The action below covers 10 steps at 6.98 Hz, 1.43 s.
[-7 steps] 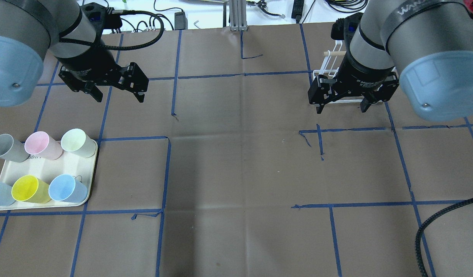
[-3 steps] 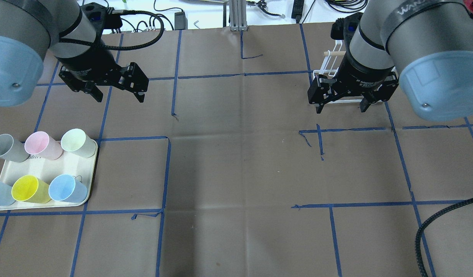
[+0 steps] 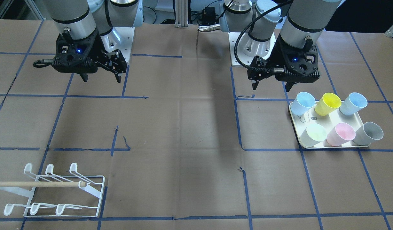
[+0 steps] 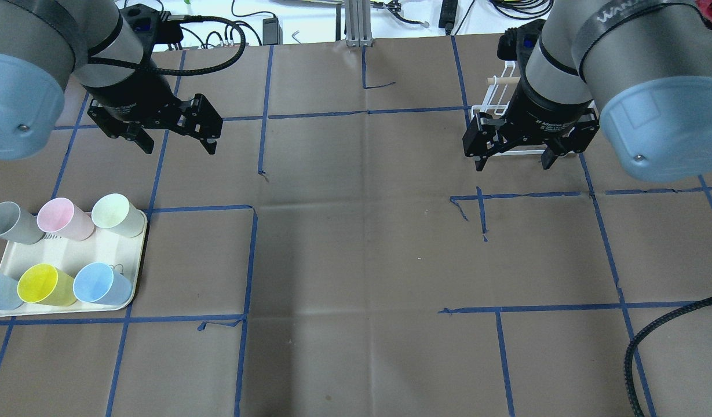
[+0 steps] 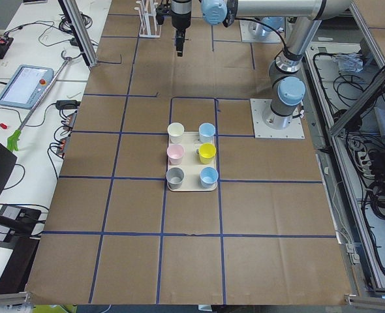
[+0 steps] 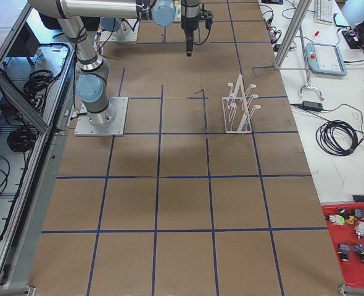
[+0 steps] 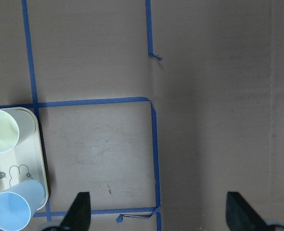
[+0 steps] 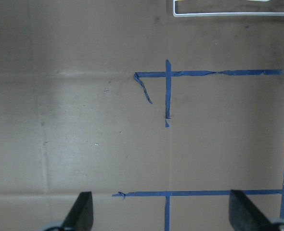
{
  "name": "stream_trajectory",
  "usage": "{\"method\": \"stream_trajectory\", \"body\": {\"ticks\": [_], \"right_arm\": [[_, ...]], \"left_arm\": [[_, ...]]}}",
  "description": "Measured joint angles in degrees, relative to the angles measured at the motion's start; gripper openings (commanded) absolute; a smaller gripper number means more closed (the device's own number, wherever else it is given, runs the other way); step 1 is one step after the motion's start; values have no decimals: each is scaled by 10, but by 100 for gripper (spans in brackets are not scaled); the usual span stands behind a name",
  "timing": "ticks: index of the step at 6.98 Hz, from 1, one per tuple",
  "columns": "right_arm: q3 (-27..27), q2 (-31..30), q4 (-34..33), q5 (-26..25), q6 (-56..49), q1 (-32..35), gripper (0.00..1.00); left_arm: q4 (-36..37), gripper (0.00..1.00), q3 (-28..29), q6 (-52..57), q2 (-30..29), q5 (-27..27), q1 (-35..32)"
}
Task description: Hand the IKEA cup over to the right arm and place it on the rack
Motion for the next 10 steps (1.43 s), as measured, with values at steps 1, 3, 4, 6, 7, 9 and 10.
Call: {"method": "stream_trajectory", "body": {"ticks": [1,3,4,6,7,9,10], "right_arm": [[0,0,0,0,0,0,100],[0,0,-1,1,0,0,100],[0,0,-1,1,0,0,100],[0,0,0,0,0,0,100],[0,0,0,-1,0,0,100],[1,1,0,0,0,0,100],[1,1,0,0,0,0,100]], "left_arm": [[0,100,-1,1,0,1,2],[1,100,-8,30,1,0,32],[2,100,-14,69,1,-1,69],[11,100,-36,152,1,-2,151],[21,100,-42,175,-2,-1,174],[60,100,-47,199,-21,2,191],[70,100,-47,202,-31,2,199]]}}
